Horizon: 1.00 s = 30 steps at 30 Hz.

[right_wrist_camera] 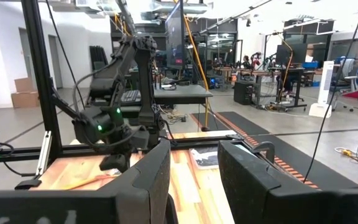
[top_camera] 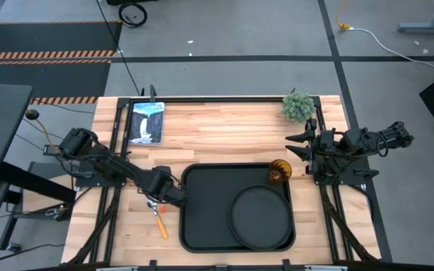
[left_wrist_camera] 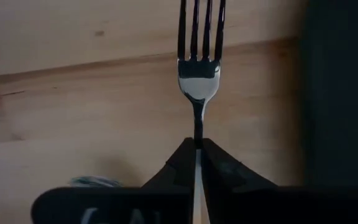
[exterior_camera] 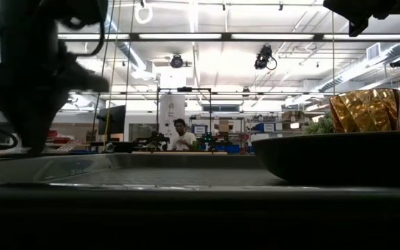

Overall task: Pick and place plate/cup/fork/spoon on tray
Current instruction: Put the orange fork to the left side of the black plate on the black serving tray

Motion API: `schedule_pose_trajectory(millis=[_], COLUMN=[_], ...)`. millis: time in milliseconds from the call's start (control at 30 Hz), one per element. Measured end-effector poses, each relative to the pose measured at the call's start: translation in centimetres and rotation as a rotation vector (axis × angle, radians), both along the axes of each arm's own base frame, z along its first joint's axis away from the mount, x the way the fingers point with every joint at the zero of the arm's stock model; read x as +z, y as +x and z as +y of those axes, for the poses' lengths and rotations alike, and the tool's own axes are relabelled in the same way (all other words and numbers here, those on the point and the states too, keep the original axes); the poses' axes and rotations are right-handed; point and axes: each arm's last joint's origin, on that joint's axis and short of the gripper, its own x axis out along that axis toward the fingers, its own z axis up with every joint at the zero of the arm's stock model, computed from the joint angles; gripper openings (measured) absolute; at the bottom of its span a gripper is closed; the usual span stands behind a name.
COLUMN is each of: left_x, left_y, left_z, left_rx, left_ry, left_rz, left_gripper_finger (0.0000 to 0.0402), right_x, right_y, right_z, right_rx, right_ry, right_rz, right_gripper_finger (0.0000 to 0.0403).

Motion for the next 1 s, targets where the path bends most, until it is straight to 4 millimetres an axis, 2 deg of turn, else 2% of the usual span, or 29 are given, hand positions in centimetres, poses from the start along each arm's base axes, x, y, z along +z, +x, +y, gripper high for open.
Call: schedule_pose_trajectory(millis=[233,367,567,867,1000], left_x=[2.8,3.6,3.2,2.3,1.7], left_y=[2.0,3.2,6.6,12.9,14.9], left_z=[-0.7,-1.4,-3.1,-6.1,-7.0], left_rx=[-0.02,-0.033,-0.081,-0.184,-0.192], left_ry=[0.037,0.038,0.014,0.0,0.001], left_rz=[-0.143,-0.198,-0.271,-0.296,-0.299], left_gripper_finger=[0.0017,0.0017,0.0017,0.0016,0.0016], right_x=[0.0,0.0,0.0,0.0,0.0], right_y=[0.0,0.0,0.0,0.0,0.0], right_z=[0.0,0.0,0.0,0.0,0.0], right_rx=[0.0,0.0,0.0,0.0,0.001], right_ry=[0.0,0.0,-0.001,-0.002,-0.002], right_rz=[0.001,0.001,0.001,0.004,0.004], right_gripper_finger=[0.0142,0.0142,0.0142,0.0142,0.0142])
